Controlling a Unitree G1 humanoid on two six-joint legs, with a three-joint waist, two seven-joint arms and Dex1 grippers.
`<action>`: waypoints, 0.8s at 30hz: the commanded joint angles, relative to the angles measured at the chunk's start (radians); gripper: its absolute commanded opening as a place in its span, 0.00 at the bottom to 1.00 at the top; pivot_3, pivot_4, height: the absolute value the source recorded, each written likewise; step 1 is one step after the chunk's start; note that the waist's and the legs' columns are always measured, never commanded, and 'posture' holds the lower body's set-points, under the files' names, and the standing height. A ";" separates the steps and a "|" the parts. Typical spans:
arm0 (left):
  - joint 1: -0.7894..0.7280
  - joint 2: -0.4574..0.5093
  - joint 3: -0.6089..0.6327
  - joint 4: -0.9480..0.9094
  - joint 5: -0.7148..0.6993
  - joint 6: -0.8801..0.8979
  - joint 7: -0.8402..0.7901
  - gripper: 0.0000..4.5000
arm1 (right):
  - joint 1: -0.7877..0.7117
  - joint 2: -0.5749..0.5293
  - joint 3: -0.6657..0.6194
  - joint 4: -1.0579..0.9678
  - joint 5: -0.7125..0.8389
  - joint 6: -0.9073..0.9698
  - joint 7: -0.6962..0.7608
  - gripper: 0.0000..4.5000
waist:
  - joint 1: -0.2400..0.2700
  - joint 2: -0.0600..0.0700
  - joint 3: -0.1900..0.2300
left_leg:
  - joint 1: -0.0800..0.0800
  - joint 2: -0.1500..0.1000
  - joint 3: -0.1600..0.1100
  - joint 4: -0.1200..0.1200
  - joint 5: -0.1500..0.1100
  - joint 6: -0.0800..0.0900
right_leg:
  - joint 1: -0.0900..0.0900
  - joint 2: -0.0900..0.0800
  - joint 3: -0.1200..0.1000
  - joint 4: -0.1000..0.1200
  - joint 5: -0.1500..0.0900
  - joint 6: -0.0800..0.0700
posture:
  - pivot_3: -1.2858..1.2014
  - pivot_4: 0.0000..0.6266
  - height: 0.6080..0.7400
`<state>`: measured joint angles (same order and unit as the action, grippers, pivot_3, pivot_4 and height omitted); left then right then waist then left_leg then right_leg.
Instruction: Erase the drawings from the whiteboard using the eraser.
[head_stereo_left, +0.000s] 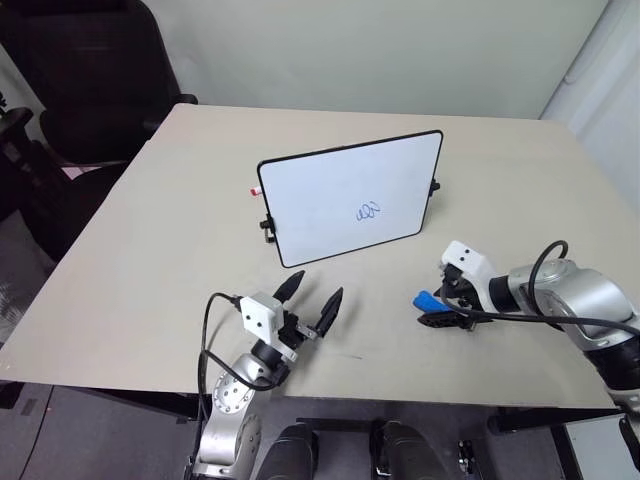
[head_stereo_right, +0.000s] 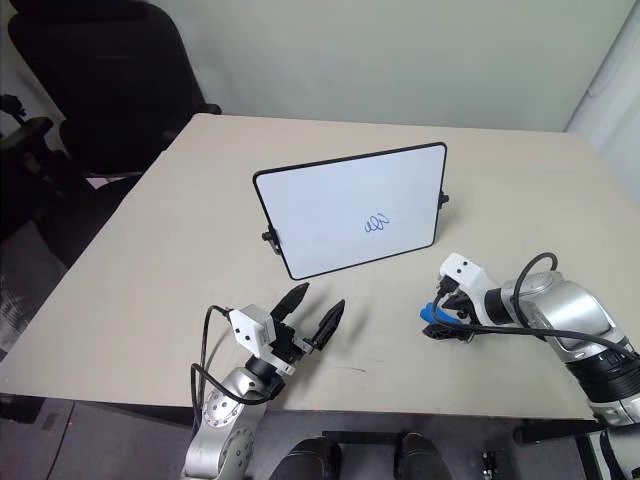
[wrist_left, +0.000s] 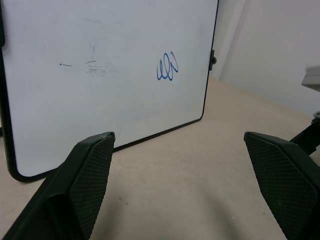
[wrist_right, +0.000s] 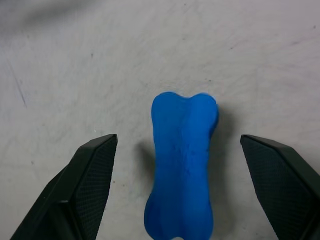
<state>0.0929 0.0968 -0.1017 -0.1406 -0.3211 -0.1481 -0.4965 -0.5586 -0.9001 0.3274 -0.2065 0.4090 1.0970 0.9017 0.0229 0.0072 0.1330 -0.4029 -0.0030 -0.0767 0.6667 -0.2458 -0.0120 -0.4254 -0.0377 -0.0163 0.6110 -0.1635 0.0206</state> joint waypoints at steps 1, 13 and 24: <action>-0.001 -0.007 -0.008 -0.011 -0.004 -0.003 -0.004 1.00 | -0.022 -0.003 0.026 -0.027 -0.021 -0.003 0.016 0.85 | 0.000 0.000 0.000 | 0.000 0.000 0.000 0.000 0.000 0.000 | 0.000 0.000 0.000 0.000 0.000 0.000 | 0.52 0.24 1.00; -0.006 -0.022 -0.020 0.013 0.003 -0.008 -0.009 1.00 | -0.052 -0.025 0.063 -0.027 -0.057 -0.019 0.070 0.46 | -0.001 0.000 0.000 | 0.000 0.000 0.000 0.000 0.000 0.000 | 0.000 0.000 0.000 0.000 0.002 -0.004 | 0.52 0.24 1.00; -0.027 -0.027 -0.020 0.046 0.004 -0.014 -0.014 1.00 | 0.007 0.051 -0.095 -0.126 0.034 -0.064 0.050 0.05 | 0.000 0.000 0.000 | 0.000 0.000 0.000 0.000 0.000 0.000 | 0.000 0.000 0.000 0.000 0.002 -0.003 | 0.52 0.24 1.00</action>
<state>0.0774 0.0740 -0.1176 -0.0900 -0.3187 -0.1467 -0.5008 -0.5588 -0.8704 0.2998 -0.2821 0.4103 1.0717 0.9639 0.0233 0.0072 0.1330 -0.4029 -0.0029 -0.0766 0.6667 -0.2458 -0.0116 -0.4254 -0.0376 -0.0163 0.6110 -0.1618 0.0178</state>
